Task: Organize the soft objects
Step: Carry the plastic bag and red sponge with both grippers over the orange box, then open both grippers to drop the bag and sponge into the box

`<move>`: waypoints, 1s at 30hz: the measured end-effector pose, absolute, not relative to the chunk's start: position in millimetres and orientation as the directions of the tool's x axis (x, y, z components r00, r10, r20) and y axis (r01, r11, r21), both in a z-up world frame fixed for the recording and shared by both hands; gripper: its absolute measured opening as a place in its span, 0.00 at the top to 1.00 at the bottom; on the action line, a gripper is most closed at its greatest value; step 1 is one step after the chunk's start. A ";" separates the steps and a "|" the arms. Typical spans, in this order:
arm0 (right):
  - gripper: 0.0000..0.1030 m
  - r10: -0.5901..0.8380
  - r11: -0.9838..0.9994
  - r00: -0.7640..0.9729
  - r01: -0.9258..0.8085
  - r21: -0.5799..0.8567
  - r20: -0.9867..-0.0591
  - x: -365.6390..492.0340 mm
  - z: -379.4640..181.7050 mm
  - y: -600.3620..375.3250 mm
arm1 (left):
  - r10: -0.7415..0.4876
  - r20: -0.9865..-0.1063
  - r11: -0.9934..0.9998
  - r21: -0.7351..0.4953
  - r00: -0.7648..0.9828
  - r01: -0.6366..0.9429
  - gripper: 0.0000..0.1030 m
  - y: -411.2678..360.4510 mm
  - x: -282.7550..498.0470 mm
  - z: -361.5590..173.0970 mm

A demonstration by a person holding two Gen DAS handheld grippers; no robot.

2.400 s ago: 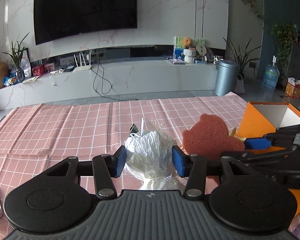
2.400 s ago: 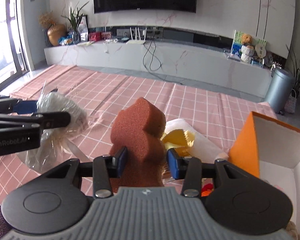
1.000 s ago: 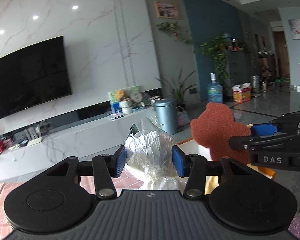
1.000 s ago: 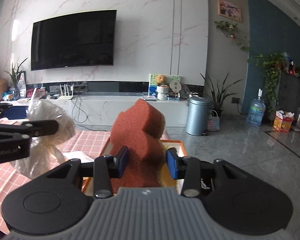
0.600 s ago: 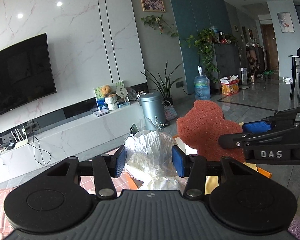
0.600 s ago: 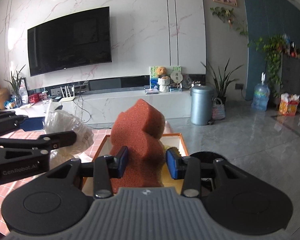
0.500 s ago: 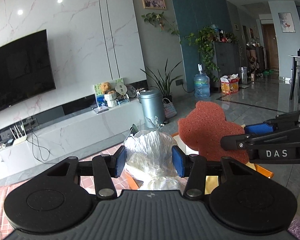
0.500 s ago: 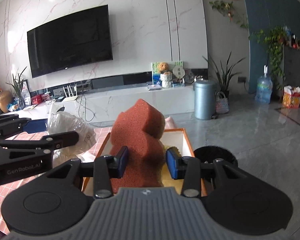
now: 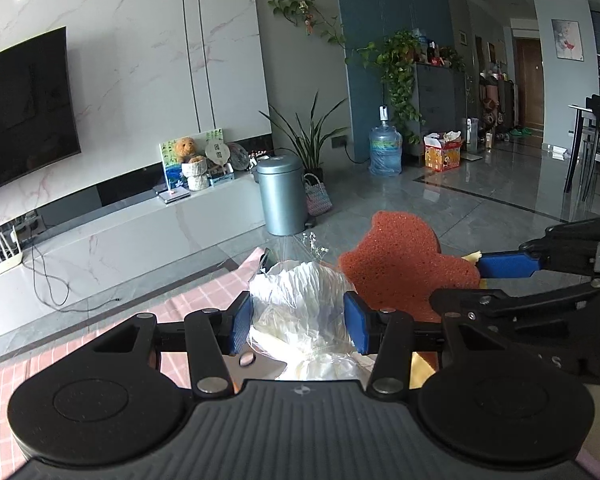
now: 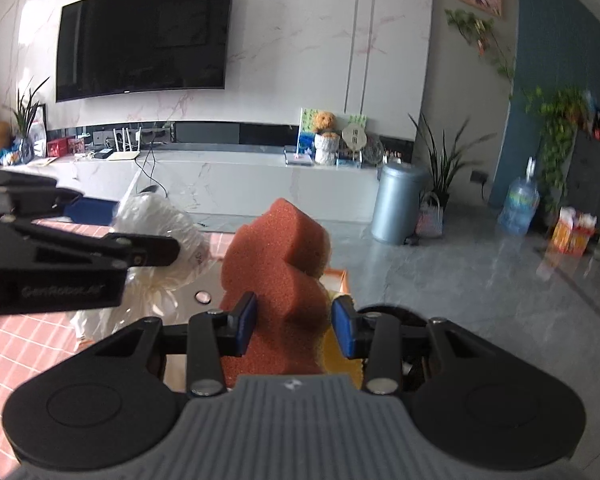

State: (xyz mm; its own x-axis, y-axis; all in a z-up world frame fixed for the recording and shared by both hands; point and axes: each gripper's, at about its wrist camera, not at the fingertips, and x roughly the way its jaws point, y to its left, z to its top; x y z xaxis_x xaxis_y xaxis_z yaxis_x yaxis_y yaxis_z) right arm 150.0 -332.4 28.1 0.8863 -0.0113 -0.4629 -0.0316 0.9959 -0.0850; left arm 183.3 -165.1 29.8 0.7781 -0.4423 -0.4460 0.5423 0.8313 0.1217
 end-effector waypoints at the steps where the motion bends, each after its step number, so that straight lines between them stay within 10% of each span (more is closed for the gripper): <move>1: 0.61 -0.016 0.995 0.890 -0.033 -0.099 -0.456 152.6 29.2 -333.2 | -0.445 -0.444 0.829 0.123 0.778 0.545 0.46 -168.0 187.7 30.7; 30: 0.60 -0.080 0.955 0.684 -0.155 -0.252 -0.725 268.6 -57.6 -333.1 | -0.350 -0.679 0.816 0.119 0.646 0.566 0.44 -193.7 278.7 -36.2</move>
